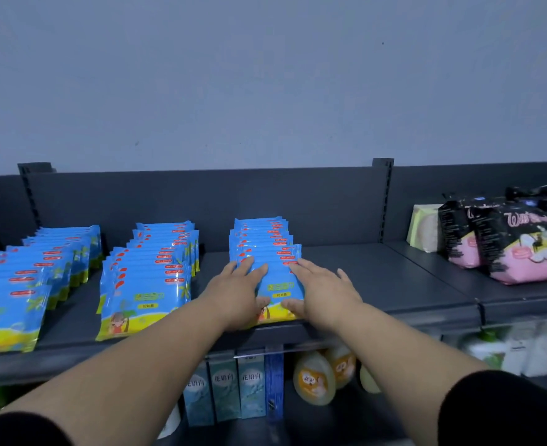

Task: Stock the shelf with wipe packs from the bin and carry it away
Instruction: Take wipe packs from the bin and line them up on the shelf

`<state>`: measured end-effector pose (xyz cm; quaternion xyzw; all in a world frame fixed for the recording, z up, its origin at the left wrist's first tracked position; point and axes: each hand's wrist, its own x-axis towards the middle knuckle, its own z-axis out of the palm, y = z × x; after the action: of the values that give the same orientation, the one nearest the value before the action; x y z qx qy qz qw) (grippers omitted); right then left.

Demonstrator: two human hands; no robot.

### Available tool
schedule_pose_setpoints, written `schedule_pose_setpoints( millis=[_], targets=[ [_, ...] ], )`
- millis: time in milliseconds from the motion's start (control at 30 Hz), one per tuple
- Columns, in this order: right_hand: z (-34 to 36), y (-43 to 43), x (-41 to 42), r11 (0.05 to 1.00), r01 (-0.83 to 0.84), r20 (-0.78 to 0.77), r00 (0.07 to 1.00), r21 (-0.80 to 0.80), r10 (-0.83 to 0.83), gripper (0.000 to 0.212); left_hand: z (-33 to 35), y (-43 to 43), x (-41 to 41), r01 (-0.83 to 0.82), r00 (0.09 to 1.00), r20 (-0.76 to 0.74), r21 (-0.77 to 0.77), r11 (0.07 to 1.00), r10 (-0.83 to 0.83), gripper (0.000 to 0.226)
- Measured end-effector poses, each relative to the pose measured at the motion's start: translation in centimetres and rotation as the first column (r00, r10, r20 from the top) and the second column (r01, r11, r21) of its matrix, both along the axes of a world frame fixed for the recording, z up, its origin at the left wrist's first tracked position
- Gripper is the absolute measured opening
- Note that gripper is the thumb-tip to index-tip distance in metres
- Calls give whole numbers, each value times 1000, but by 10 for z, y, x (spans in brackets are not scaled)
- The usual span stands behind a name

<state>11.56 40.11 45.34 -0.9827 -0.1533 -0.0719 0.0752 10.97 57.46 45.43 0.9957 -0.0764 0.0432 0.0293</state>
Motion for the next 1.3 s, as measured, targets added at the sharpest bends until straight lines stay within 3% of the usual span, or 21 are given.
schedule_pose_setpoints(
  millis=[367,733,1033,1300],
  targets=[
    [-10,-28,-15,983,146,79,985,107,-155,73,0,-14,-5,15,988,151,-21,1000,-12,63],
    [-26,-146,-62,929,343,171,916,136,-363,69,-16,-156,-17,247,929,284,5,969,-238,65],
    [-80,-329,-118,830,541,101,826,139,-555,67,-68,-351,-38,460,879,170,-57,886,-445,65],
    [-157,-459,-162,711,684,-85,728,165,-681,67,-150,-486,-55,544,839,76,-60,837,-539,66]
  ],
)
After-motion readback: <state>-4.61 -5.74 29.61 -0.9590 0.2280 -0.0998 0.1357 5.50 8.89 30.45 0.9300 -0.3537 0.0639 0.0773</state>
